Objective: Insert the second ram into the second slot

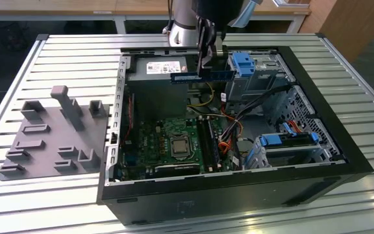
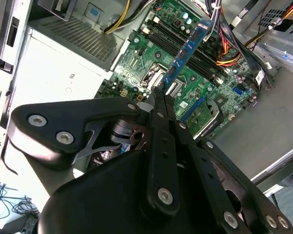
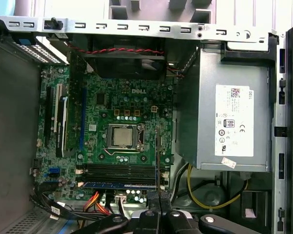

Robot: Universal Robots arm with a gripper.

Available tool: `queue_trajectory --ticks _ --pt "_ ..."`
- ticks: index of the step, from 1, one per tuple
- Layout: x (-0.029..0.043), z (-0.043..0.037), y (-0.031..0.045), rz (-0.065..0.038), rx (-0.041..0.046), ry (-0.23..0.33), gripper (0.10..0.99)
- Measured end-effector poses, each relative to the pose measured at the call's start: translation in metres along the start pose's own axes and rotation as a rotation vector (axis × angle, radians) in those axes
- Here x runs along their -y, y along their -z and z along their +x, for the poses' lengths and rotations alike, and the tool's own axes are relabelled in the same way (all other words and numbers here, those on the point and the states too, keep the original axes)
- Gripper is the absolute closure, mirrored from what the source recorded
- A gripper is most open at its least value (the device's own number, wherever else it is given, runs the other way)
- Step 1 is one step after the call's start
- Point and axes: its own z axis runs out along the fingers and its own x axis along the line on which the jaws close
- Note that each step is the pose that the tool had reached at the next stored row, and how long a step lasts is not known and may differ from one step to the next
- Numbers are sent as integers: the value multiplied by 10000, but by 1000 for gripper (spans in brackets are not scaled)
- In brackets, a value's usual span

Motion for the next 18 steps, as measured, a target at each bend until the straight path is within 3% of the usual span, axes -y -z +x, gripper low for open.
queue_trajectory --ticks 18 --pt "-2 64 1 0 -2 -1 969"
